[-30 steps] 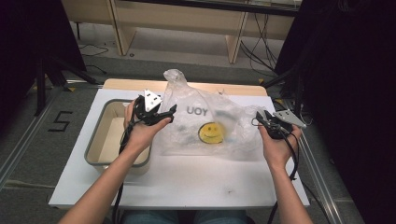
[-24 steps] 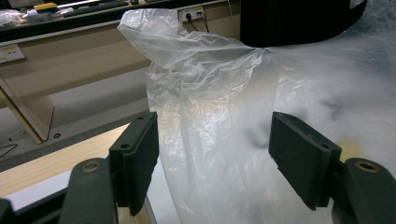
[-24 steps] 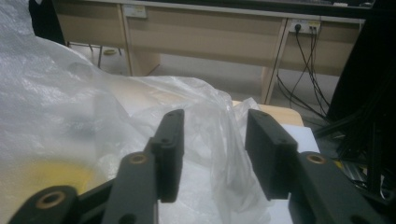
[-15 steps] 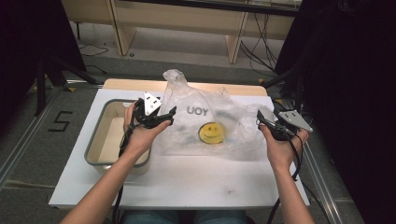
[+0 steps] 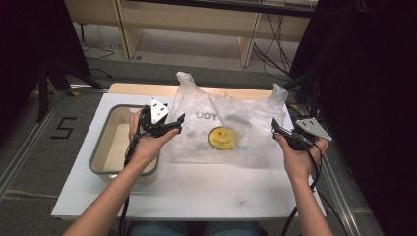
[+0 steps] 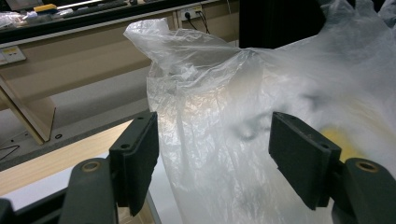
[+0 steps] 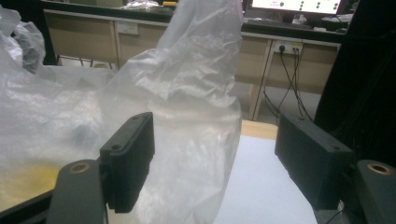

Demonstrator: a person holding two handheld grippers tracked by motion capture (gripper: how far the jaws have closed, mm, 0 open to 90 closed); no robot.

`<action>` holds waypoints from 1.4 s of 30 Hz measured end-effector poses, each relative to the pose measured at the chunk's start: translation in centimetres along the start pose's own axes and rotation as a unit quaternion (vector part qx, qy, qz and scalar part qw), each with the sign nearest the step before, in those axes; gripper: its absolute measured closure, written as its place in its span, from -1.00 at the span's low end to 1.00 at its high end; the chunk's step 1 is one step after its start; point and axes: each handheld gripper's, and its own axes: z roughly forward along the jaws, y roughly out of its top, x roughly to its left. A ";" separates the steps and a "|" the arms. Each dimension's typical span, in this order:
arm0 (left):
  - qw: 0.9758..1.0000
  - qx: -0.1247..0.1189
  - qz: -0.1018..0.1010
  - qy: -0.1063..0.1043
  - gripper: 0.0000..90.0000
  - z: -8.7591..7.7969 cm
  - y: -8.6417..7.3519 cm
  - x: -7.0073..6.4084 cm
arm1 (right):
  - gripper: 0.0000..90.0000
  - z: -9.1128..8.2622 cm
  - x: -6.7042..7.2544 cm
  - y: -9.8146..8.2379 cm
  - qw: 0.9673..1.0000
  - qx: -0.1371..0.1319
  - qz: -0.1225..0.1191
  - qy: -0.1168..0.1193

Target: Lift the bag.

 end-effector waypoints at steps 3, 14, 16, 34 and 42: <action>1.000 0.003 0.002 -0.002 -0.26 -0.1 -0.1 -0.1 | -0.34 -0.1 0.0 -0.1 1.000 0.001 -0.001 0.004; 1.000 0.014 -0.005 -0.022 -0.27 -1.2 -0.7 -0.7 | -0.30 -0.8 0.0 -0.8 0.999 0.015 -0.002 0.033; 1.000 0.017 -0.004 -0.027 -0.28 -1.4 -0.7 -0.8 | -0.30 -1.0 -0.1 -1.0 0.999 0.017 -0.001 0.037; 0.998 0.025 0.010 -0.063 -0.30 -4.0 -1.5 -1.3 | -0.28 -2.7 0.0 -2.1 0.997 0.040 -0.015 0.071; 0.996 0.033 0.015 -0.076 -0.31 -4.7 -2.1 -1.3 | -0.27 -3.3 0.0 -2.6 0.995 0.050 -0.019 0.083</action>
